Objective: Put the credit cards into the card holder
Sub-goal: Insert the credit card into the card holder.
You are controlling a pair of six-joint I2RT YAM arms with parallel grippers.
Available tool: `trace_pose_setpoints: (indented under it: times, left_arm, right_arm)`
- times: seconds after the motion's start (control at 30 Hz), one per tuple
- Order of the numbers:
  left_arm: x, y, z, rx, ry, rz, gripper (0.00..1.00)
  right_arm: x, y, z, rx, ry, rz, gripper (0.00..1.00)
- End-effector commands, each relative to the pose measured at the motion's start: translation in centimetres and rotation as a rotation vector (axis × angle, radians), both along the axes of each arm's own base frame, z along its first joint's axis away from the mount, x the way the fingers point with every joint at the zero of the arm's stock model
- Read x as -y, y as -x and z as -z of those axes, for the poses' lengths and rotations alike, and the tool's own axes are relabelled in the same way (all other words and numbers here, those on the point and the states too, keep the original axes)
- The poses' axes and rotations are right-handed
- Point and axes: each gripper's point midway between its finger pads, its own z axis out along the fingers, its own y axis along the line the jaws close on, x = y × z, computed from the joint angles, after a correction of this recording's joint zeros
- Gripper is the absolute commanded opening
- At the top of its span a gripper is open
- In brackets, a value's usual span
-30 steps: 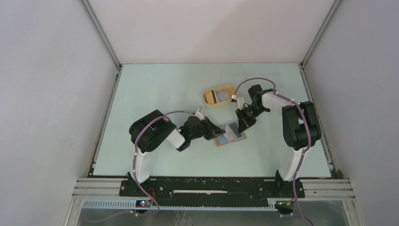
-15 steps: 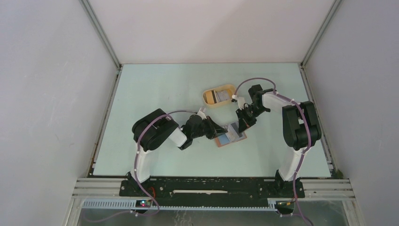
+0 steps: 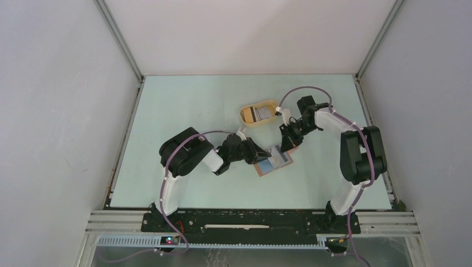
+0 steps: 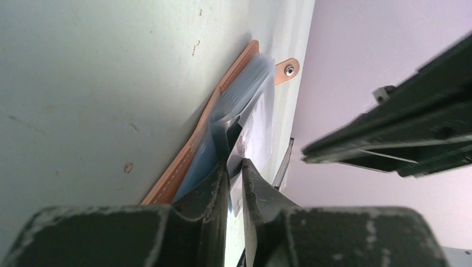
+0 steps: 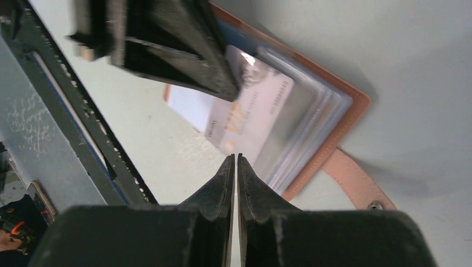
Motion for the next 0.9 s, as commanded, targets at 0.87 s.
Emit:
trace_pose_setpoints:
  times: [0.87]
  left_arm:
    - [0.4,0.5,0.7,-0.067,0.009,0.046,0.33]
  right_arm:
    - [-7.1,3.6,1.9,0.758,0.175,-0.629,0.13]
